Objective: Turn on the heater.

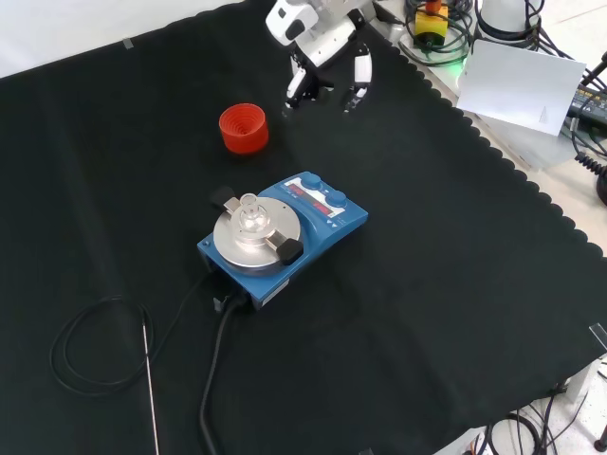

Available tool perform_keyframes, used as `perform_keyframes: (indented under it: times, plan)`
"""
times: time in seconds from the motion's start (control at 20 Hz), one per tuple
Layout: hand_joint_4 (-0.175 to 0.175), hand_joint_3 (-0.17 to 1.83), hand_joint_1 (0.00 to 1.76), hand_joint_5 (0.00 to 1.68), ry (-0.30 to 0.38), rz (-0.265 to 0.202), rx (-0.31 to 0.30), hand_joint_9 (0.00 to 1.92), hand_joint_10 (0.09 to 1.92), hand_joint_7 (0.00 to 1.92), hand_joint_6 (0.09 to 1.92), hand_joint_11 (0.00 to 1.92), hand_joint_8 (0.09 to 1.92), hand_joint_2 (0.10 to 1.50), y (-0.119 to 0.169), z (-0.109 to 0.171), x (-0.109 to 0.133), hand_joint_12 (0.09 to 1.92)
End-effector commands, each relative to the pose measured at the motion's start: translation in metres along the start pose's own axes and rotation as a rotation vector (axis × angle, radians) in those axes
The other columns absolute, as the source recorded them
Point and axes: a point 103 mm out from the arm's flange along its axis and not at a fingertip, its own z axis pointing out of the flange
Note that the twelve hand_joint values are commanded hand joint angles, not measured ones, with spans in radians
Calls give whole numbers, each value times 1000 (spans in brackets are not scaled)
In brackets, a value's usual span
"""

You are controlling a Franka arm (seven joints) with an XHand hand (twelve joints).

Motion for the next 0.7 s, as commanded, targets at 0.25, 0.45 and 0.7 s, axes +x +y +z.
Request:
perform_keyframes:
  times: [0.25, 0.45, 0.7]
  plan:
    - [-79, 669, 1184, 441, -100, -49, 164, 1552, 1114, 1353, 407, 1497, 1291, 697, 0, 21, 34, 845]
    - [-66, 754, 1312, 367, -132, -75, 231, 1614, 1240, 1366, 491, 1370, 1432, 706, 2, 31, 48, 1068]
    - [-45, 849, 1367, 281, -144, -96, 258, 1625, 1277, 1374, 458, 1301, 1491, 682, 0, 37, 54, 1193]
